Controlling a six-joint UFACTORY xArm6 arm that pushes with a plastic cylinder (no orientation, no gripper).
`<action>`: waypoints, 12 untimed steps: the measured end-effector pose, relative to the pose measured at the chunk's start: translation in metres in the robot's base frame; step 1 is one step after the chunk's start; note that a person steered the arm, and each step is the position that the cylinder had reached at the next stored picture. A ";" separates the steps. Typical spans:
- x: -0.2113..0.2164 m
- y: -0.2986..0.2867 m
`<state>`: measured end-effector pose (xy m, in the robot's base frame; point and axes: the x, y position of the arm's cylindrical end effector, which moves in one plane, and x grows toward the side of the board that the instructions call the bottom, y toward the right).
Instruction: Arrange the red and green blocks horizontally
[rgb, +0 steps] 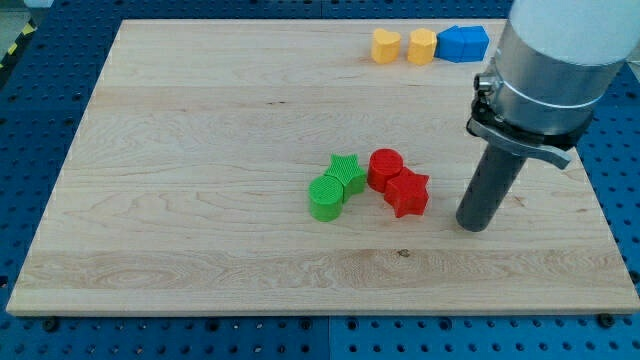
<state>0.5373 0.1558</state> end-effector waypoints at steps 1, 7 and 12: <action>0.021 -0.009; -0.028 -0.005; -0.027 -0.072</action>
<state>0.5100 0.0837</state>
